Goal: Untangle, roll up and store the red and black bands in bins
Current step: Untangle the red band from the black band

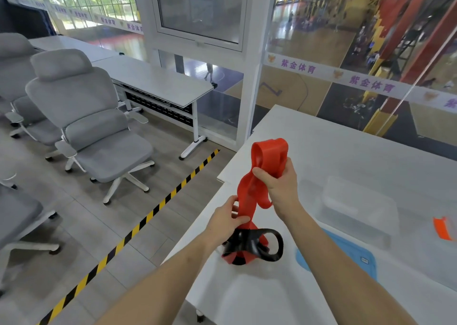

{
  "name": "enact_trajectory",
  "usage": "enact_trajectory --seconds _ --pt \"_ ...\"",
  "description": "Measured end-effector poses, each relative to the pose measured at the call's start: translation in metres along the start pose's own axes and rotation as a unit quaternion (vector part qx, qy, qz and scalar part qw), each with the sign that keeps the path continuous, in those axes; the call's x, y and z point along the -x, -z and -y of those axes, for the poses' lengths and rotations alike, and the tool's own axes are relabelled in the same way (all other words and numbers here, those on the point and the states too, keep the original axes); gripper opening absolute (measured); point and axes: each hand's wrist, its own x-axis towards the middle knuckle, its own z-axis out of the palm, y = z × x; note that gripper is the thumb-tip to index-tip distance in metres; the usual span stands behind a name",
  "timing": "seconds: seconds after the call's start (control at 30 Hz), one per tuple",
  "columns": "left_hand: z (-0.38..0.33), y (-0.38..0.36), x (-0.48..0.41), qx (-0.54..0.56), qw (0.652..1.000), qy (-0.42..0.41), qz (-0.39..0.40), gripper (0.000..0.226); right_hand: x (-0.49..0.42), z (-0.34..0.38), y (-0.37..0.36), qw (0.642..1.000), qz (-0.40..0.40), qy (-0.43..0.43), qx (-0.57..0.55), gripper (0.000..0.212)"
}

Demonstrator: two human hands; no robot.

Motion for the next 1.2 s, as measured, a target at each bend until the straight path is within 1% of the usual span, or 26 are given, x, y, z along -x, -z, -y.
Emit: enact_trajectory --seconds 0.07,0.1,0.23,0.27,0.33,0.4,0.53,0.63,0.73,0.83,0.87,0.93,1.0,1.1,1.2 --pt "-0.004 -0.001 -0.001 -0.057 0.998 -0.022 -0.025 0.035 0.0 -0.005 0.006 1.0 -0.022 -0.012 -0.013 0.056" --pt "-0.005 -0.001 -0.002 -0.062 0.997 -0.025 -0.033 0.029 0.0 -0.009 0.009 0.999 -0.033 -0.017 -0.016 0.055" --pt "-0.004 0.008 -0.006 0.052 0.996 0.048 -0.05 0.021 0.0 -0.026 0.027 0.997 -0.064 -0.045 0.016 0.059" --pt "-0.006 0.01 -0.007 0.062 0.995 0.058 -0.06 0.021 0.001 -0.033 0.03 0.996 -0.065 -0.054 0.031 0.059" --pt "-0.011 0.012 -0.009 0.079 0.993 0.059 -0.069 0.018 0.005 -0.045 0.035 0.994 -0.049 -0.067 0.074 0.061" --pt "-0.019 0.013 -0.01 0.127 0.989 0.047 -0.067 0.017 0.011 -0.057 0.037 0.99 -0.018 -0.073 0.12 0.064" --pt "-0.034 0.014 -0.009 0.194 0.978 0.035 -0.061 0.026 0.021 -0.072 0.037 0.981 0.05 -0.073 0.171 0.063" --pt "-0.043 0.012 -0.009 0.233 0.97 0.046 -0.054 0.029 0.025 -0.079 0.037 0.979 0.076 -0.076 0.173 0.067" --pt "-0.045 0.012 -0.01 0.255 0.963 0.061 -0.057 0.027 0.029 -0.078 0.038 0.98 0.107 -0.093 0.141 0.075" --pt "-0.048 0.011 -0.009 0.243 0.968 0.043 -0.05 0.029 0.034 -0.072 0.032 0.974 0.136 -0.116 0.136 0.09" --pt "-0.051 0.01 -0.008 0.237 0.97 0.036 -0.041 0.031 0.035 -0.071 0.028 0.975 0.13 -0.12 0.135 0.095" --pt "-0.058 0.009 -0.005 0.231 0.972 0.025 -0.025 0.032 0.035 -0.071 0.022 0.978 0.1 -0.115 0.14 0.097" --pt "-0.06 0.013 -0.006 0.228 0.973 0.02 -0.009 0.031 0.033 -0.073 0.019 0.983 0.071 -0.104 0.134 0.093" --pt "-0.056 0.025 -0.007 0.194 0.981 0.011 0.014 0.032 0.031 -0.08 0.02 0.988 0.028 -0.095 0.115 0.086" --pt "-0.043 0.031 -0.005 0.176 0.984 -0.006 0.018 0.026 0.031 -0.089 0.02 0.99 -0.009 -0.106 0.091 0.077"
